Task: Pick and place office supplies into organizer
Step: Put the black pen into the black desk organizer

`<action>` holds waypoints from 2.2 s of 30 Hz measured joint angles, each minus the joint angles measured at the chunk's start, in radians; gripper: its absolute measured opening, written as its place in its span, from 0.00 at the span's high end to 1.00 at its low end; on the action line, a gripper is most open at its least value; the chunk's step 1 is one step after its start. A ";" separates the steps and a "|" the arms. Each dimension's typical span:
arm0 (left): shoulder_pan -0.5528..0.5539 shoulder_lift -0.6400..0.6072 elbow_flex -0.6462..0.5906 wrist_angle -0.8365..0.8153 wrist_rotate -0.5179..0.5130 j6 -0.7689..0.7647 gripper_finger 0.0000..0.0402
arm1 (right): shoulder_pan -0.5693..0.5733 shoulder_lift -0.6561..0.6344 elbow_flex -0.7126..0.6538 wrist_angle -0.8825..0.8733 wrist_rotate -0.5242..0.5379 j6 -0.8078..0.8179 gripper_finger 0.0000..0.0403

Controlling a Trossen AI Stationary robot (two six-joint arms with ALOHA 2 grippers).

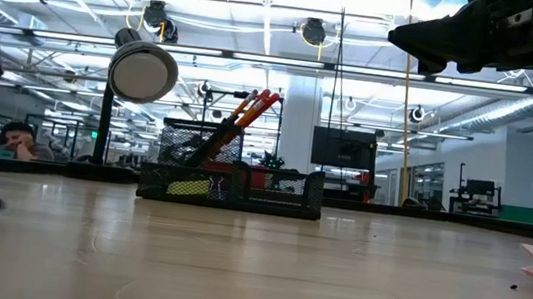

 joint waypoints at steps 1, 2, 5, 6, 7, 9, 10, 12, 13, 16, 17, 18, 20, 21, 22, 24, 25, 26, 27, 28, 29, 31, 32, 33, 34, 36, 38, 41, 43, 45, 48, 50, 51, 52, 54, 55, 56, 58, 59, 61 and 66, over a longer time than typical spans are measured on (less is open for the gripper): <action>-0.004 0.000 0.000 -0.011 0.000 -0.001 0.99 | 0.000 0.000 0.000 0.000 0.000 0.000 0.85; -0.008 -0.001 0.000 -0.018 -0.004 -0.002 0.99 | 0.000 0.000 0.000 0.000 0.000 0.000 0.85; -0.011 -0.001 0.000 -0.023 -0.028 0.021 0.97 | 0.000 0.000 0.000 0.000 0.000 0.000 0.85; -0.010 -0.001 0.000 -0.021 -0.031 0.040 0.96 | 0.000 0.000 0.000 0.000 0.000 0.000 0.85; -0.005 -0.001 0.000 -0.014 -0.031 0.056 0.96 | 0.000 0.000 0.000 0.000 0.000 0.000 0.85; 0.011 -0.004 -0.002 0.002 -0.016 0.083 0.96 | 0.000 0.000 0.000 0.000 0.000 0.000 0.85; 0.020 -0.004 -0.002 0.014 -0.003 0.090 0.97 | 0.000 0.000 0.000 0.001 0.000 0.000 0.85; 0.042 -0.006 -0.003 0.046 0.031 0.106 0.99 | 0.000 0.000 0.000 0.001 0.000 0.000 0.85; 0.053 -0.007 -0.003 0.056 0.055 0.115 0.99 | 0.000 0.000 0.000 0.001 0.000 0.000 0.85; 0.078 -0.006 -0.004 0.106 0.088 0.116 0.98 | 0.000 0.000 0.000 0.001 0.000 0.000 0.85; 0.082 -0.005 -0.004 0.118 0.089 0.118 0.98 | 0.000 0.000 0.000 0.001 0.000 0.001 0.85; 0.084 -0.005 -0.004 0.131 0.089 0.120 0.98 | 0.000 0.000 0.000 0.000 0.000 0.006 0.85; 0.086 -0.004 -0.005 0.154 0.084 0.123 0.98 | 0.000 0.000 0.000 -0.002 0.000 0.019 0.85; 0.086 -0.003 -0.005 0.166 0.080 0.123 0.99 | 0.000 0.000 0.000 -0.003 0.000 0.024 0.85; 0.084 -0.003 -0.005 0.178 0.077 0.119 0.99 | 0.000 0.000 0.000 -0.006 0.000 0.025 0.85; 0.075 -0.002 -0.005 0.191 0.066 0.090 0.99 | 0.000 0.000 0.000 -0.008 0.000 0.025 0.85; 0.068 -0.002 -0.005 0.191 0.060 0.070 0.99 | 0.000 0.000 0.000 -0.008 0.000 0.025 0.85; 0.060 -0.002 -0.005 0.190 0.054 0.048 0.98 | 0.000 0.000 0.000 -0.008 0.000 0.024 0.85; 0.051 -0.002 -0.005 0.187 0.047 0.028 0.98 | 0.000 0.000 0.000 -0.009 0.000 0.024 0.85; 0.042 -0.002 -0.005 0.185 0.041 0.007 0.99 | 0.000 0.000 0.000 -0.009 0.000 0.023 0.85; 0.033 -0.002 -0.004 0.183 0.039 -0.014 0.99 | 0.000 0.000 0.000 -0.009 0.000 0.023 0.85; 0.012 -0.001 -0.003 0.173 0.039 -0.057 0.99 | 0.000 0.000 0.000 -0.009 0.000 0.023 0.85; 0.004 -0.001 -0.002 0.165 0.048 -0.078 0.99 | 0.000 0.000 0.000 -0.009 0.000 0.023 0.85; -0.005 -0.001 -0.002 0.160 0.058 -0.094 0.99 | 0.000 0.000 0.000 -0.009 0.000 0.023 0.85; -0.013 -0.002 -0.002 0.156 0.068 -0.106 0.99 | 0.000 0.000 0.000 -0.009 0.000 0.023 0.85; -0.023 -0.002 -0.002 0.149 0.102 -0.126 0.99 | 0.000 0.000 0.000 -0.009 0.000 0.023 0.85; -0.031 -0.002 -0.001 0.130 0.139 -0.149 0.99 | 0.000 0.000 0.000 -0.010 0.000 0.025 0.85; -0.043 -0.003 0.000 0.087 0.188 -0.172 0.99 | 0.000 0.000 0.000 -0.010 0.000 0.025 0.85; -0.045 -0.004 0.001 0.066 0.199 -0.174 0.99 | 0.000 0.000 0.000 -0.010 0.000 0.025 0.85; -0.045 -0.005 0.002 0.054 0.202 -0.169 0.99 | 0.000 0.000 0.000 -0.010 0.000 0.026 0.85; -0.045 -0.006 0.002 0.039 0.202 -0.167 0.99 | 0.000 0.000 0.000 -0.010 0.000 0.026 0.85; -0.046 -0.006 0.003 0.029 0.202 -0.167 0.98 | 0.000 0.000 0.000 -0.010 0.000 0.026 0.85; -0.046 -0.007 0.003 0.022 0.202 -0.168 0.98 | 0.000 0.000 0.000 -0.010 0.000 0.026 0.85; -0.046 -0.007 0.004 0.014 0.203 -0.174 0.98 | 0.000 0.000 0.000 -0.010 0.000 0.026 0.85; -0.046 -0.008 0.004 -0.005 0.200 -0.186 0.98 | 0.000 0.000 0.000 -0.010 0.000 0.027 0.85; -0.047 -0.008 0.005 -0.010 0.197 -0.190 0.98 | 0.000 0.000 0.000 -0.010 0.000 0.027 0.85; -0.047 -0.009 0.006 -0.017 0.197 -0.190 0.98 | 0.000 0.000 0.000 -0.010 0.000 0.027 0.85; -0.046 -0.009 0.006 -0.027 0.188 -0.188 0.98 | 0.000 0.000 0.000 -0.010 0.000 0.030 0.85; -0.046 -0.009 0.006 -0.033 0.179 -0.188 0.98 | 0.000 0.000 0.000 -0.010 0.000 0.033 0.85; -0.044 -0.010 0.007 -0.045 0.170 -0.189 0.98 | 0.000 0.000 0.000 -0.010 0.000 0.038 0.85; -0.039 -0.013 0.008 -0.133 0.122 -0.227 0.98 | 0.000 0.000 0.000 -0.010 0.000 0.037 0.85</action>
